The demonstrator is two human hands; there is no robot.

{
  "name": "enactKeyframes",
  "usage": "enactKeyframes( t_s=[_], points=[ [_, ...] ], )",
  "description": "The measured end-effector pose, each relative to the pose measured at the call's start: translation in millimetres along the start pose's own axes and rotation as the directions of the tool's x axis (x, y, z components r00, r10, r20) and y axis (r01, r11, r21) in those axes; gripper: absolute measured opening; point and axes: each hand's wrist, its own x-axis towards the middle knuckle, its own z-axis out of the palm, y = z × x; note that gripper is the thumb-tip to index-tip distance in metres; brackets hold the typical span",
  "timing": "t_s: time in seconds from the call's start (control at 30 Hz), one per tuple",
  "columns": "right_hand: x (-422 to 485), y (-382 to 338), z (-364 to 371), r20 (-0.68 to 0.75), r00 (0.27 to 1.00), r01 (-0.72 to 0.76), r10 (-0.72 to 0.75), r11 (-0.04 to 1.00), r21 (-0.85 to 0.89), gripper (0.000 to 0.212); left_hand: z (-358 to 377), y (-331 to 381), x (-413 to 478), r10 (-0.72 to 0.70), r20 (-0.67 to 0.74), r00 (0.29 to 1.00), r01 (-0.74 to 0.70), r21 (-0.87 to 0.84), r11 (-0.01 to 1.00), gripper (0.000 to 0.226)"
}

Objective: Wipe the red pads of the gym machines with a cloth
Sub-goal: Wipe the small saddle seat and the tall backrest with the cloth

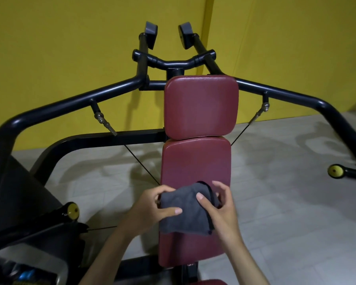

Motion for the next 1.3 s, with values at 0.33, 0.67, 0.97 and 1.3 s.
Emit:
enactKeyframes(
  t_s=[0.33, 0.67, 0.97, 1.3],
  points=[
    [4.0, -18.1, -13.1, 0.366, 0.886, 0.412, -0.286, 0.847, -0.335, 0.085, -0.5, 24.1, 4.6, 0.275, 0.081, 0.958, -0.287, 0.27, 0.919, 0.028],
    [-17.1, 14.4, 27.8, 0.265, 0.845, 0.532, -0.463, 0.694, -0.485, 0.095, 17.1, 28.5, 22.7, -0.026, -0.303, 0.953, 0.01, -0.053, 0.999, 0.017],
    [16.4, 9.4, 45.1, 0.206, 0.684, 0.634, -0.7, 0.43, -0.643, 0.073, 26.0, 22.2, 53.1, -0.361, -0.321, 0.875, 0.132, -0.559, 0.819, 0.022],
    [112.9, -36.4, 58.0, 0.301, 0.554, 0.651, -0.776, 0.177, -0.738, 0.044, -31.4, 17.7, 82.9, -0.42, -0.446, 0.79, 0.289, -0.334, 0.897, 0.039]
  ],
)
